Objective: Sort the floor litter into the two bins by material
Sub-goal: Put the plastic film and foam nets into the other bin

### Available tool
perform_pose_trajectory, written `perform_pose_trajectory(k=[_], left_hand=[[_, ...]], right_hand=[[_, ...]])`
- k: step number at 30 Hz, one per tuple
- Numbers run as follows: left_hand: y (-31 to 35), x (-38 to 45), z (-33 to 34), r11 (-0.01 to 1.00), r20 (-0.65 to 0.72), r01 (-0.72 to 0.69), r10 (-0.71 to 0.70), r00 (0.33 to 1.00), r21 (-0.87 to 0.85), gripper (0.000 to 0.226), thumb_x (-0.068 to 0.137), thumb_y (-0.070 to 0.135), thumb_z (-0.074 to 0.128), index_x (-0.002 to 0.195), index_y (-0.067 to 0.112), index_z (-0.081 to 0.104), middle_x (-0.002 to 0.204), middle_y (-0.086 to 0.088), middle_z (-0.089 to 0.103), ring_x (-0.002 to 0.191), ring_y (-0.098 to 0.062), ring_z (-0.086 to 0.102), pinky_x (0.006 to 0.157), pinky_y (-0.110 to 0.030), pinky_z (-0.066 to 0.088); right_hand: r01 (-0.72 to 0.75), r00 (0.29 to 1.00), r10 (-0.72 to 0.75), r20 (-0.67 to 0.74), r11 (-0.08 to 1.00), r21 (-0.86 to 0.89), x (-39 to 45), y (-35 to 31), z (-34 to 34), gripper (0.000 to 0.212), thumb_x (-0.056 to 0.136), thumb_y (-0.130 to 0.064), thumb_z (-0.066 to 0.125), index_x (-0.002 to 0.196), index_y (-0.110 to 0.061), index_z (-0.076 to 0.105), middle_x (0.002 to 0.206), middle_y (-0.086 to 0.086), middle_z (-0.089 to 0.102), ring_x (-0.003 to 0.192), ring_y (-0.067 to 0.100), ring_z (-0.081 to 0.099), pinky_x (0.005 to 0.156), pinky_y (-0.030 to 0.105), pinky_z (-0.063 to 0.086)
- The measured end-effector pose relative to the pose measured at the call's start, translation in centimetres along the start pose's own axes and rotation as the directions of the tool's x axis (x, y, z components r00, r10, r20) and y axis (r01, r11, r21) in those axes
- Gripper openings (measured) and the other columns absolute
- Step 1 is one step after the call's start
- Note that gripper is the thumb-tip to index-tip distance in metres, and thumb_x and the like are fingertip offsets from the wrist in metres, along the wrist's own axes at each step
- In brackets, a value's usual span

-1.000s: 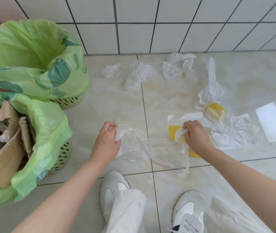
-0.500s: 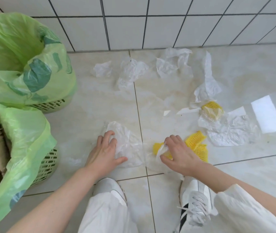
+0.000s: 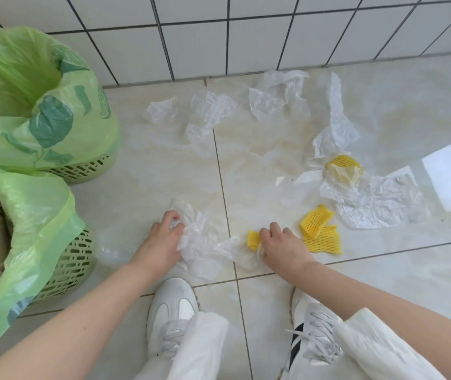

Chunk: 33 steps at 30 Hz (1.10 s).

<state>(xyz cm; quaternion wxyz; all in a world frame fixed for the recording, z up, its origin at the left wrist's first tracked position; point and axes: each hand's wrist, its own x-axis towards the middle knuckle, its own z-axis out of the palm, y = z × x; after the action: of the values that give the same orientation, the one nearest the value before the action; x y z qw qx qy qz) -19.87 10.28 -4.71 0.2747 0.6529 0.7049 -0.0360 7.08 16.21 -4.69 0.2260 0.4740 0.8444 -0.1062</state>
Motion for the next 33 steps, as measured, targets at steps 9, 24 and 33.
perform_pose_trajectory(k=[9, 24, 33], left_hand=[[2.0, 0.8, -1.4, 0.919, -0.334, 0.039, -0.182, 0.925, -0.393, 0.031, 0.072, -0.011, 0.057, 0.099, 0.004, 0.060, 0.095, -0.002, 0.051, 0.084, -0.019, 0.050, 0.072, -0.015, 0.030], [6.3, 0.0, 1.2, 0.978, 0.112, -0.193, 0.184, 0.977, 0.081, 0.085, 0.077, 0.023, 0.058, 0.146, 0.039, 0.012, 0.141, 0.005, 0.014, 0.116, -0.025, 0.033, 0.080, -0.032, 0.050], [6.6, -0.1, 1.8, 0.983, 0.160, -0.064, 0.036, 0.987, 0.171, 0.083, 0.072, 0.044, 0.058, 0.139, 0.055, 0.010, 0.149, 0.009, -0.011, 0.138, -0.033, -0.007, 0.109, -0.060, 0.008]], right_hand=[[0.010, 0.977, 0.078, -0.197, 0.911, 0.412, -2.4, 2.3, -4.0, 0.024, 0.078, -0.011, 0.051, 0.102, -0.007, 0.048, 0.095, 0.009, 0.054, 0.079, 0.035, 0.055, 0.057, 0.032, 0.029], [-0.457, 0.879, 0.476, 0.041, 0.812, 0.364, -3.9, 7.3, 0.0, 0.073, 0.074, -0.026, 0.048, 0.139, -0.036, 0.017, 0.131, 0.008, 0.023, 0.107, 0.035, 0.033, 0.076, 0.047, 0.051], [-0.493, 0.865, 0.502, 0.028, 0.837, 0.235, -2.5, 6.3, 0.8, 0.057, 0.085, -0.023, 0.051, 0.134, -0.020, 0.022, 0.130, 0.011, 0.024, 0.106, 0.033, 0.034, 0.061, 0.038, 0.044]])
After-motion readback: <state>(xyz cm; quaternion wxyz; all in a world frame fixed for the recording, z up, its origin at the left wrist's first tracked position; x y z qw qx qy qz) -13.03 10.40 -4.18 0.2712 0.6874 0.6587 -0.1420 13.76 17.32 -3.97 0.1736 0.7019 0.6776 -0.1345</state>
